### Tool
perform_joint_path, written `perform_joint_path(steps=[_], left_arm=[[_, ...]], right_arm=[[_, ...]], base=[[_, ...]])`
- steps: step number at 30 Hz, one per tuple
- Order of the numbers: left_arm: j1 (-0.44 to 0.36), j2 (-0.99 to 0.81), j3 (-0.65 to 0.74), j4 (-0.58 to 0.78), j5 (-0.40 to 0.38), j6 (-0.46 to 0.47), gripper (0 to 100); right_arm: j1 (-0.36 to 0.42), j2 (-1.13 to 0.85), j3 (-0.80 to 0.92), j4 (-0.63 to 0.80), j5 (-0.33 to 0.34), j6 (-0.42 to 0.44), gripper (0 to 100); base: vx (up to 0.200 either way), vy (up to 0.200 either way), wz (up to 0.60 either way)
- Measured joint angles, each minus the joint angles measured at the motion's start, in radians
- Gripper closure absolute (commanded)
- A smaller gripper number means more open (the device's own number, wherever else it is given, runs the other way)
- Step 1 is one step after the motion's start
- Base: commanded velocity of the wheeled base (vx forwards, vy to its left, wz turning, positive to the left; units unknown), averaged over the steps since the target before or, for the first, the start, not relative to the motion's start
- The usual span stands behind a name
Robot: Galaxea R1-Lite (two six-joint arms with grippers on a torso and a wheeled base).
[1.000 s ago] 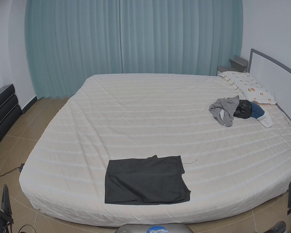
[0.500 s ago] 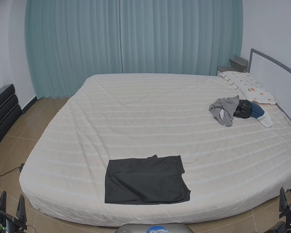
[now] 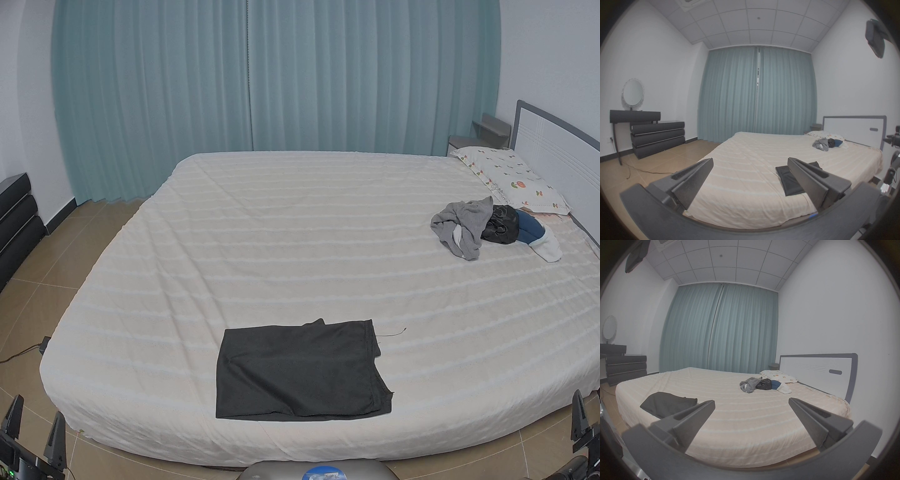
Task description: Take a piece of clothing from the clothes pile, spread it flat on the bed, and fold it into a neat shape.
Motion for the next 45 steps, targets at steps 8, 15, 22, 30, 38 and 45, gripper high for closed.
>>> perform_joint_path(steps=[8,15,22,30,38,45], left_arm=[[0.000,0.001,0.000,0.038,-0.059,0.057,0],[0.000,0.001,0.000,0.039,-0.056,0.053,0],[0.000,0.002,0.000,0.039,-0.052,0.040,0],[0.000,0.003,0.000,0.039,-0.047,0.020,0],[0.000,0.004,0.000,0.039,-0.047,0.018,0],[0.000,0.005,0.000,0.039,-0.047,0.021,0]], right_arm=[[0.000,0.000,0.000,0.003,0.014,0.105,0],[0.000,0.000,0.000,-0.004,0.028,0.054,0],[0.000,0.001,0.000,-0.003,0.103,0.105,0],[0.000,0.001,0.000,-0.005,0.076,0.064,0],[0.000,0.001,0.000,-0.003,0.065,0.109,0],[0.000,0.002,0.000,0.067,0.143,0.138,0]], base=[[0.000,0.000,0.00],[0.000,0.000,0.00],[0.000,0.000,0.00],[0.000,0.000,0.00],[0.000,0.000,0.00],[0.000,0.000,0.00]])
